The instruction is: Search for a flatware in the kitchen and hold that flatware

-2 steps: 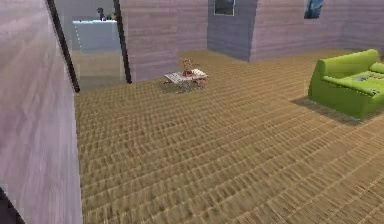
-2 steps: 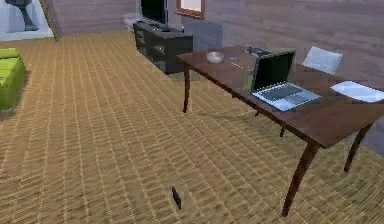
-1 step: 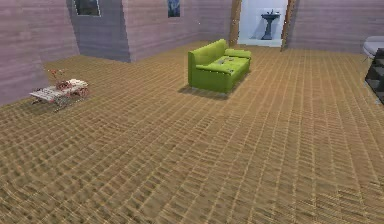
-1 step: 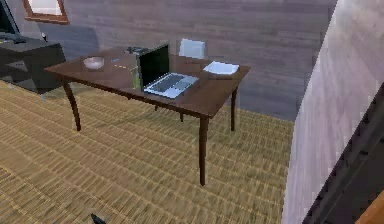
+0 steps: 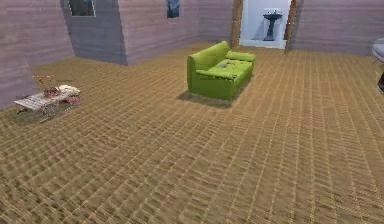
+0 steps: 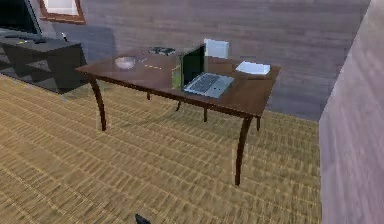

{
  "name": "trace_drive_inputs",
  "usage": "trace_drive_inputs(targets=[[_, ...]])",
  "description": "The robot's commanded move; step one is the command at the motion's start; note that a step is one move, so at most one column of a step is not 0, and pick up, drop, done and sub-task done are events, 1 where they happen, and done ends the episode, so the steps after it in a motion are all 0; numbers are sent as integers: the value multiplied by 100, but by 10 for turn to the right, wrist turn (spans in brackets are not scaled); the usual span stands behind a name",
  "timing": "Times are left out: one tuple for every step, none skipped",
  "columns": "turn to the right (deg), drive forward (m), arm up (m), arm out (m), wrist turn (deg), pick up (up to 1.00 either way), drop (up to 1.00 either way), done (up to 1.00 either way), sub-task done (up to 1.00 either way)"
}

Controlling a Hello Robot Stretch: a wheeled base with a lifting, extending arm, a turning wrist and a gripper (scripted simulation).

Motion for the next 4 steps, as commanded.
trace_drive_inputs(targets=[[-450, 0, 0, 0, 0, 0, 0, 0, 0], [-180, 0, 0, 0, 0, 0, 0, 0, 0], [0, 100, 0, 0, 0, 0, 0, 0, 0], [0, 100, 0, 0, 0, 0, 0, 0, 0]])
